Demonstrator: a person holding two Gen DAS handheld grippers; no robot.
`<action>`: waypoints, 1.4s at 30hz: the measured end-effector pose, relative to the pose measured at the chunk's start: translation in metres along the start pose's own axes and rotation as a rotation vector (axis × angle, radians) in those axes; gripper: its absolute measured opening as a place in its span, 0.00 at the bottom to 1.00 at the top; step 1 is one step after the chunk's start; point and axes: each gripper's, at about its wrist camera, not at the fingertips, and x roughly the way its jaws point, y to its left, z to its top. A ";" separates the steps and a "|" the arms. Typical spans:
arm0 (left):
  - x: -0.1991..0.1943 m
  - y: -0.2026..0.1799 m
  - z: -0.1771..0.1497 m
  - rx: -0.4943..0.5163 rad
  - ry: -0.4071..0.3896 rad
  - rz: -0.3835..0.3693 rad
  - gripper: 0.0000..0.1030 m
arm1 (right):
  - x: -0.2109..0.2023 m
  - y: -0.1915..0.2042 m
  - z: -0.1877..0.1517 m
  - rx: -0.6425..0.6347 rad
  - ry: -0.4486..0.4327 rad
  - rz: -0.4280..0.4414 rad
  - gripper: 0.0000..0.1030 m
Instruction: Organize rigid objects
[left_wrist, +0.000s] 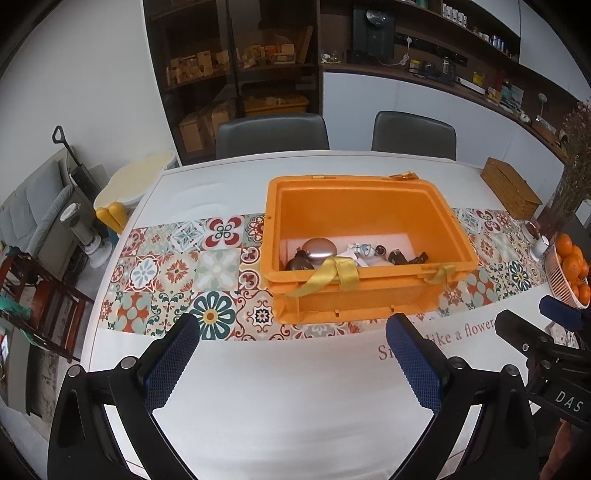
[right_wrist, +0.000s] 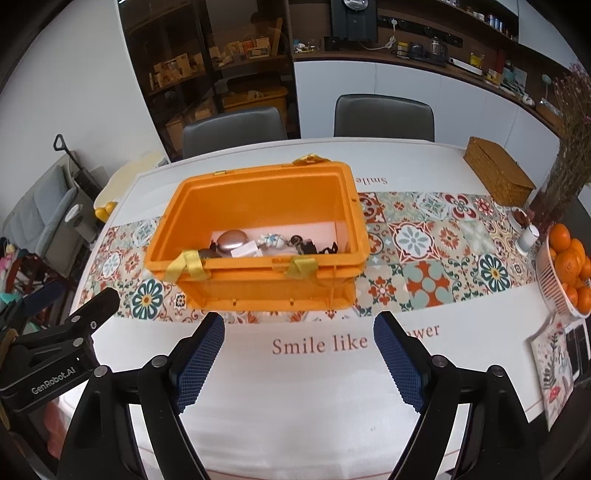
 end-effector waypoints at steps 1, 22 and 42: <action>-0.002 -0.001 -0.002 0.003 -0.003 -0.001 1.00 | -0.001 -0.001 -0.002 0.000 0.001 0.000 0.81; -0.011 -0.015 -0.008 0.014 -0.006 -0.021 1.00 | -0.008 -0.008 -0.011 -0.011 0.004 -0.008 0.81; -0.008 -0.017 -0.006 0.007 0.005 -0.014 1.00 | -0.004 -0.009 -0.007 -0.017 0.007 -0.004 0.81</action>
